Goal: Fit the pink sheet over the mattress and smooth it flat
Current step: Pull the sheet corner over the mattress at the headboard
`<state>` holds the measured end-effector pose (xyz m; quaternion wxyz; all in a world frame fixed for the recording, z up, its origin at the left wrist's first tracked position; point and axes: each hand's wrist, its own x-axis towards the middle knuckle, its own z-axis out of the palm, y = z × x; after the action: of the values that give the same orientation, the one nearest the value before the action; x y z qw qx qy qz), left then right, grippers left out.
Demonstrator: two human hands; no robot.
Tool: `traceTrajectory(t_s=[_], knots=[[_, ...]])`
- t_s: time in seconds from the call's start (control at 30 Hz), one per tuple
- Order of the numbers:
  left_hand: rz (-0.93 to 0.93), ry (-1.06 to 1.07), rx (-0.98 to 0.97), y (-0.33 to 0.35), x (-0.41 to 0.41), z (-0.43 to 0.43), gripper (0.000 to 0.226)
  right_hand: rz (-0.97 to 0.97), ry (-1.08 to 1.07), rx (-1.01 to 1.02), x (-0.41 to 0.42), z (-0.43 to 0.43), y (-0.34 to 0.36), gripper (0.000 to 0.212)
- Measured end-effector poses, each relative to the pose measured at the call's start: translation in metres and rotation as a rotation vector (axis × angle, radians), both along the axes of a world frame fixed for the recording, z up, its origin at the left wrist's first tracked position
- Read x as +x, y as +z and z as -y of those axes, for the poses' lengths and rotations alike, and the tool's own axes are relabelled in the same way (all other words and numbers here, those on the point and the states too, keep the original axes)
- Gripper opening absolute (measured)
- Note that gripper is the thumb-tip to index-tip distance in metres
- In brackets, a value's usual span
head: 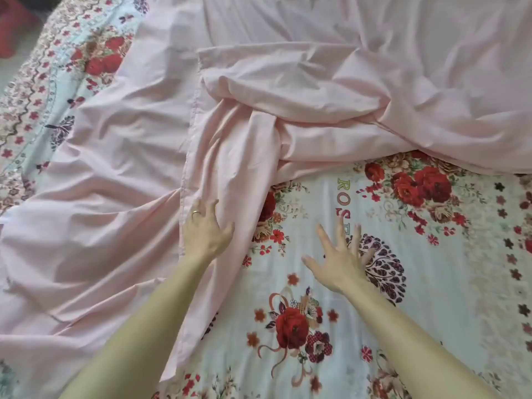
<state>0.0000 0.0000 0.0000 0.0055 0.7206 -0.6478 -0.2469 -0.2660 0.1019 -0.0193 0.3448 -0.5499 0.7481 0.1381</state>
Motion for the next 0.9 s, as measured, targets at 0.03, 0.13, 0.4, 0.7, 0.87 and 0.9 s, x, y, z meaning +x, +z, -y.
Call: traceTrajectory(t_s=[0.03, 0.13, 0.4, 0.7, 0.87, 0.9], knots=[[0.003, 0.003, -0.027, -0.007, 0.005, 0.013, 0.067, -0.035, 0.018, 0.019, 0.003, 0.003, -0.012, 0.088], [-0.014, 0.048, -0.022, -0.022, 0.021, 0.049, 0.069, -0.033, 0.004, 0.133, 0.011, 0.002, -0.044, 0.1], [-0.266, 0.335, 0.262, -0.046, 0.022, 0.082, 0.097, -0.031, 0.009, 0.199, 0.01, 0.002, -0.061, 0.104], [-0.425, -0.116, 0.193, -0.02, -0.042, -0.015, 0.044, -0.01, 0.005, 0.134, 0.007, -0.002, -0.063, 0.103], [-0.282, -0.271, 0.13, -0.026, -0.043, -0.087, 0.044, 0.117, -0.082, 0.133, -0.003, 0.003, -0.05, 0.08], [-0.277, -0.314, 0.138, -0.026, -0.042, -0.104, 0.041, 0.163, -0.152, 0.101, -0.004, 0.005, -0.044, 0.079]])
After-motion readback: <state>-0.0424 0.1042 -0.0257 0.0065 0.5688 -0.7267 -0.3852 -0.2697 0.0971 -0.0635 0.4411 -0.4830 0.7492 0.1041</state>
